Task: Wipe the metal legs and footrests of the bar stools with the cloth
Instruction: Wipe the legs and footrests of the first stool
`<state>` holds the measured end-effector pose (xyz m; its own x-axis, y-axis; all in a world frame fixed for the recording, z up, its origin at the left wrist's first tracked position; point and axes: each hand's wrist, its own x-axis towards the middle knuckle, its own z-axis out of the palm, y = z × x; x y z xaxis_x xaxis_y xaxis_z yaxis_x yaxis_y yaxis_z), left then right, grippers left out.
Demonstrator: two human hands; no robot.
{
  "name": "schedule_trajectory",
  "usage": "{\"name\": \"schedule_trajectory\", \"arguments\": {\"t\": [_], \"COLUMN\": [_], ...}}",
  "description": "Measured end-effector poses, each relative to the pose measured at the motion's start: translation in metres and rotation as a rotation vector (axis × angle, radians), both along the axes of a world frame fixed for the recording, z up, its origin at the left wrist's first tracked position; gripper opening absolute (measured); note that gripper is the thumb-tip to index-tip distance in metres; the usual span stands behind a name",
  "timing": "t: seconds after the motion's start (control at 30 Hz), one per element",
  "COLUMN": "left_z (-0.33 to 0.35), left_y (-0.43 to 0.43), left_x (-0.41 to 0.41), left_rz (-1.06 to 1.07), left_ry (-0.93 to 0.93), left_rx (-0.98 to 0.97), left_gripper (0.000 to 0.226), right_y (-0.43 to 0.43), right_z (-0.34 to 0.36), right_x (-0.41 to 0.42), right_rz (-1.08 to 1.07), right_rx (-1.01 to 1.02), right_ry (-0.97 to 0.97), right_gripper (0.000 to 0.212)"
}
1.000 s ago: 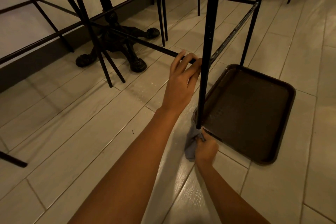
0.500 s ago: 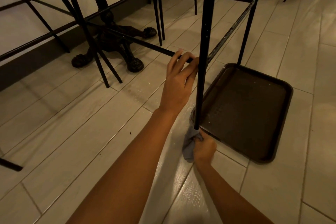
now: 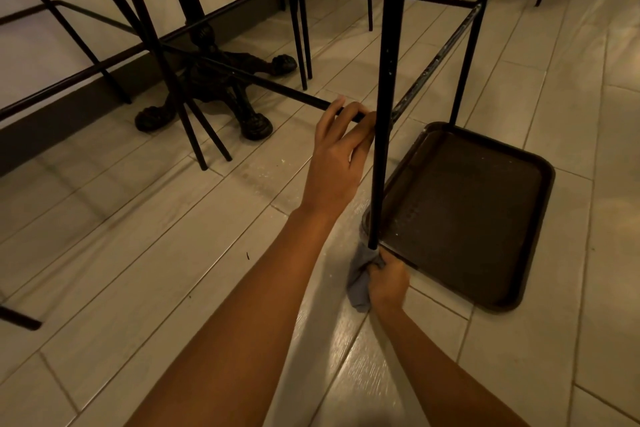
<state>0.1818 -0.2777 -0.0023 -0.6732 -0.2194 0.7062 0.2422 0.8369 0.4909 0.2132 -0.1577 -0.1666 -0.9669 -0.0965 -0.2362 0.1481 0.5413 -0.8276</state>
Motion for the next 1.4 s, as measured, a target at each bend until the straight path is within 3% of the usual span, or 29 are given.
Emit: {"name": "schedule_trajectory", "arguments": {"t": [0.17, 0.73, 1.4], "left_z": [0.001, 0.0, 0.017], "left_y": [0.0, -0.001, 0.008], "left_x": [0.001, 0.002, 0.009], "left_rz": [-0.001, 0.009, 0.049], "left_ry": [-0.016, -0.038, -0.277], "left_rx": [0.003, 0.001, -0.003], "left_gripper": [0.033, 0.032, 0.033], "right_y": [-0.001, 0.007, 0.002], "right_z": [-0.001, 0.016, 0.144], "right_x": [-0.005, -0.002, -0.017], "right_rz": [-0.052, -0.042, -0.032], "right_rx": [0.029, 0.04, -0.312], "right_ry": [-0.084, -0.015, 0.279], "right_gripper": [0.016, 0.02, 0.029]}}
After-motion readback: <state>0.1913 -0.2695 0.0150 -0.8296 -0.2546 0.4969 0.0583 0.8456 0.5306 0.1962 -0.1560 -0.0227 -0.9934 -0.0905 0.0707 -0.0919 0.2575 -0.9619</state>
